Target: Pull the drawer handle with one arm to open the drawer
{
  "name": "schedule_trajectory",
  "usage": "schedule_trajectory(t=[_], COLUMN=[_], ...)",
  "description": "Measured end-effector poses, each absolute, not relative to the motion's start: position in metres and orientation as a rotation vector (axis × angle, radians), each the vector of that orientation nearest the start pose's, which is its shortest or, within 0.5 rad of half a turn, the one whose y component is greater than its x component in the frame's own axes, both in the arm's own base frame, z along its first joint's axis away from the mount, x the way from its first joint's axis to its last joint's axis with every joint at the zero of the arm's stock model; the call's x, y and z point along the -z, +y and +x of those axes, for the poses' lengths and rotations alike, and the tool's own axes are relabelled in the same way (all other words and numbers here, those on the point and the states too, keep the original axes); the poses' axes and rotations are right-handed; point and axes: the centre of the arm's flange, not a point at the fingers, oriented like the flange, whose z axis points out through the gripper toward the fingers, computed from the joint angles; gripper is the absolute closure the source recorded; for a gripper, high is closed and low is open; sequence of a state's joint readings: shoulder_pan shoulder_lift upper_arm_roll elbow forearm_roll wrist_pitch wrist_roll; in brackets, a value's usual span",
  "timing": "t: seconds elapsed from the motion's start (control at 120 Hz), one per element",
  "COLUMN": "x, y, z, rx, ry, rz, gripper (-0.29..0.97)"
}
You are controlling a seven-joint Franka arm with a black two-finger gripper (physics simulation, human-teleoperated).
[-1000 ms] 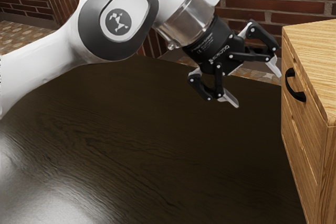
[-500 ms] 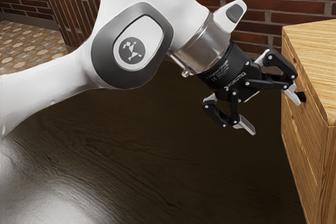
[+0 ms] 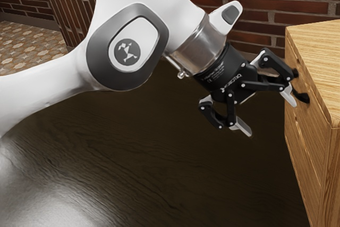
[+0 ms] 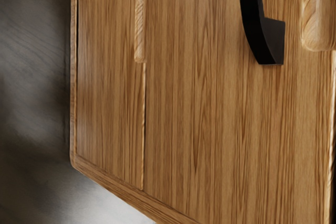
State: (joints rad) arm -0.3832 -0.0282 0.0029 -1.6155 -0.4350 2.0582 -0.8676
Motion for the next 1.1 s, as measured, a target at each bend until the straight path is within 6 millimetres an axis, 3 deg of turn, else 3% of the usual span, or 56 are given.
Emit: schedule_trajectory(t=[0.158,0.275,0.683,1.1], x=[-0.68,-0.684,-0.684,-0.68], y=[-0.2,-0.187,-0.24,-0.216], z=[0.549,0.551,0.532,0.544], rx=[-0.202,-0.218,-0.182,-0.194], ry=[0.826,0.849,0.732,0.791], rz=[2.383,2.373,2.415,2.402], gripper=[0.03,0.03,0.03,0.03])
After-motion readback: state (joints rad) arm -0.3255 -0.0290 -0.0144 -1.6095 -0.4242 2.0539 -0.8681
